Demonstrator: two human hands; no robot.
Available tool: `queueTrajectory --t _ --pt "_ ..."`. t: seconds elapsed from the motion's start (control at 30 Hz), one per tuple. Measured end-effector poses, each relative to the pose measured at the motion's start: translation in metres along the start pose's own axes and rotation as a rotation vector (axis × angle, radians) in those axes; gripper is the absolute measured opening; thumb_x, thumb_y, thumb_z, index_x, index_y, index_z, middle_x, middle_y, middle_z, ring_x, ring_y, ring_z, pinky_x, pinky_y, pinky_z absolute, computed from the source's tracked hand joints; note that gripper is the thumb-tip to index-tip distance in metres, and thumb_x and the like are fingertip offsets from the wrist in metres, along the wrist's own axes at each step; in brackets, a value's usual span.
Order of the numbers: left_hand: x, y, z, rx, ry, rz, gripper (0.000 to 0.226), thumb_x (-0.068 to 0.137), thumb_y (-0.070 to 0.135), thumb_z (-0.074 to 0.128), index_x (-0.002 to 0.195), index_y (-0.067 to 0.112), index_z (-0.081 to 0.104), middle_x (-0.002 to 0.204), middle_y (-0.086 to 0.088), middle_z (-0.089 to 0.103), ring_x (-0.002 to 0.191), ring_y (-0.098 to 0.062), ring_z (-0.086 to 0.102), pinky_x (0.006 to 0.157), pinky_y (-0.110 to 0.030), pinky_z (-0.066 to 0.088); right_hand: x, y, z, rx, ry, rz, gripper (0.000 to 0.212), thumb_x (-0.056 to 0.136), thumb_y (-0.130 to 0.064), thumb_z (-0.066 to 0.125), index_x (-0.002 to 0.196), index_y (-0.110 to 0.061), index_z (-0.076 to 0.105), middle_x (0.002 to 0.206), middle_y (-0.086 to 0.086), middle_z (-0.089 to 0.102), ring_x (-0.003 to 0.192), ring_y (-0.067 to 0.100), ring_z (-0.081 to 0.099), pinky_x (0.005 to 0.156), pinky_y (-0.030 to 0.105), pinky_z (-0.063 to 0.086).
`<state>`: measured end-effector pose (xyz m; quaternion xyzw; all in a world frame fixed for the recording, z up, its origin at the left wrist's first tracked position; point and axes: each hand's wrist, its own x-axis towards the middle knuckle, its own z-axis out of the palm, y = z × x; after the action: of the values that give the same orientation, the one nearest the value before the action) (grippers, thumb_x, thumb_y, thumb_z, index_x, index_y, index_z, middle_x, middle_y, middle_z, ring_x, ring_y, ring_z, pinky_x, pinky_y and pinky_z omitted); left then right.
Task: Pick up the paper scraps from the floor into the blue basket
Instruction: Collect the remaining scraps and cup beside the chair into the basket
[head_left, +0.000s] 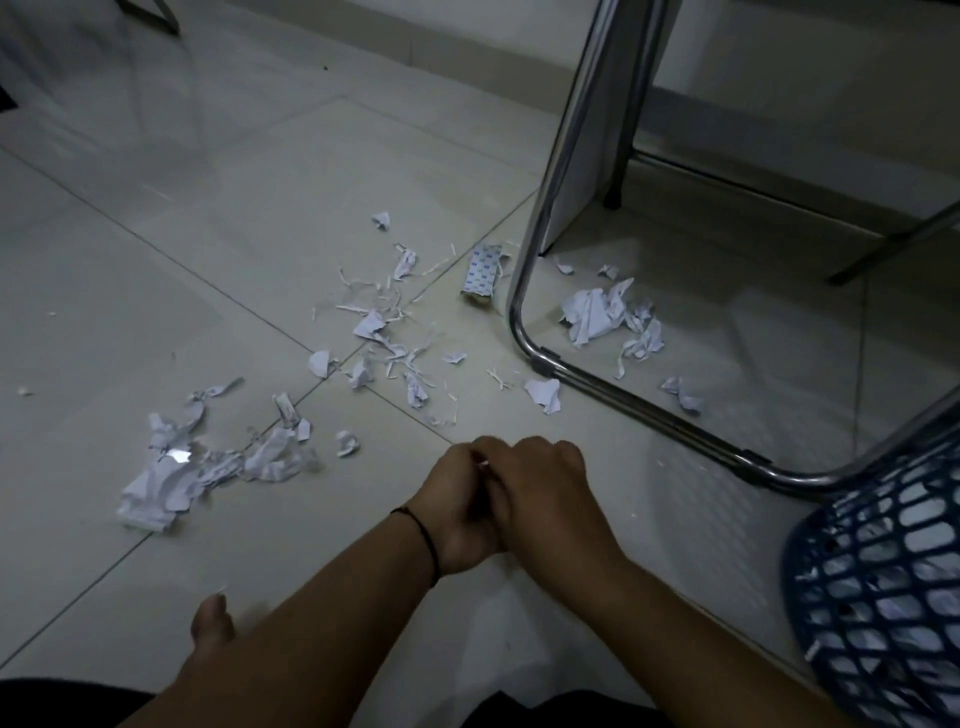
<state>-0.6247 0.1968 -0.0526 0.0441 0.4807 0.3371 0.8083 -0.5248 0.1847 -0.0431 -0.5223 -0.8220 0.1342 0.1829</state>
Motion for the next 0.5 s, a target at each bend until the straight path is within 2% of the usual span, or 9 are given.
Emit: queueTrajectory --t 0.07,0.13,0.2,0.23,0.27,0.3,0.33,0.4,0.5 --pt "0.002 -0.001 0.002 -0.04 -0.003 0.012 0.038 0.096 0.024 0.035 0.089 0.002 0.065 0.088 -0.015 0.068 0.086 -0.026 0.061 0.072 -0.036 0.051 -0.002 0.004 0.001 0.022 -0.065 0.008 0.04 0.089 -0.018 0.041 0.127 -0.029 0.047 0.102 0.0 0.061 0.1 0.018 0.048 0.087 0.026 0.033" --pt "0.007 0.005 0.002 -0.084 0.044 0.032 0.03 0.097 0.017 0.036 0.099 -0.002 0.059 0.097 -0.018 0.062 0.09 -0.025 0.059 0.075 -0.036 0.052 0.0 0.009 -0.005 0.152 -0.058 -0.021 0.037 0.088 -0.023 0.044 0.124 -0.026 0.054 0.103 -0.003 0.063 0.103 0.012 0.051 0.101 0.03 0.032" --pt "0.015 0.014 0.005 -0.118 0.073 0.03 0.027 0.098 0.018 0.038 0.103 0.001 0.057 0.097 -0.016 0.058 0.088 -0.024 0.055 0.079 -0.033 0.049 0.004 0.014 -0.012 0.322 -0.04 0.012 0.031 0.086 -0.031 0.048 0.113 -0.025 0.062 0.1 -0.007 0.065 0.097 0.004 0.054 0.095 0.02 0.038" --pt "0.02 0.017 0.008 -0.113 0.088 0.038 0.026 0.099 0.021 0.038 0.096 0.004 0.058 0.085 -0.013 0.057 0.075 -0.02 0.055 0.069 -0.028 0.048 0.009 0.019 -0.016 0.403 -0.021 0.057 0.029 0.085 -0.035 0.051 0.109 -0.025 0.065 0.099 -0.01 0.065 0.096 0.0 0.054 0.09 0.012 0.039" --pt "0.026 0.02 0.012 -0.089 0.116 0.063 0.027 0.099 0.023 0.037 0.086 0.008 0.055 0.068 -0.008 0.053 0.056 -0.015 0.049 0.053 -0.023 0.042 0.015 0.027 -0.019 0.45 0.009 0.116 0.027 0.084 -0.038 0.053 0.105 -0.025 0.066 0.099 -0.013 0.065 0.095 -0.003 0.055 0.084 0.007 0.039" --pt "0.032 0.022 0.014 -0.03 0.178 0.111 0.03 0.099 0.027 0.038 0.077 0.011 0.051 0.055 -0.003 0.045 0.041 -0.011 0.039 0.04 -0.02 0.032 0.021 0.037 -0.023 0.462 0.04 0.184 0.024 0.085 -0.038 0.056 0.101 -0.025 0.067 0.097 -0.015 0.065 0.093 -0.003 0.056 0.079 0.007 0.04" --pt "0.039 0.024 0.015 0.071 0.254 0.182 0.033 0.098 0.03 0.041 0.071 0.013 0.049 0.049 0.0 0.038 0.034 -0.01 0.031 0.035 -0.015 0.025 0.03 0.053 -0.026 0.438 0.073 0.257 0.021 0.086 -0.036 0.058 0.098 -0.023 0.068 0.096 -0.013 0.066 0.091 -0.001 0.058 0.074 0.01 0.04" --pt "0.055 0.027 0.007 0.319 0.419 0.354 0.04 0.094 0.036 0.047 0.062 0.012 0.053 0.049 0.0 0.04 0.039 -0.015 0.034 0.044 -0.018 0.029 0.046 0.095 -0.031 0.29 0.126 0.406 0.018 0.087 -0.027 0.059 0.099 -0.017 0.068 0.099 0.0 0.067 0.092 0.012 0.06 0.073 0.018 0.039" --pt "0.072 0.03 -0.013 0.57 0.593 0.575 0.046 0.09 0.043 0.047 0.054 0.016 0.058 0.052 -0.002 0.051 0.056 -0.028 0.048 0.063 -0.032 0.04 0.061 0.16 -0.034 0.108 0.151 0.707 0.038 0.087 -0.022 0.059 0.123 -0.009 0.057 0.125 0.019 0.054 0.112 0.03 0.053 0.094 0.027 0.039"
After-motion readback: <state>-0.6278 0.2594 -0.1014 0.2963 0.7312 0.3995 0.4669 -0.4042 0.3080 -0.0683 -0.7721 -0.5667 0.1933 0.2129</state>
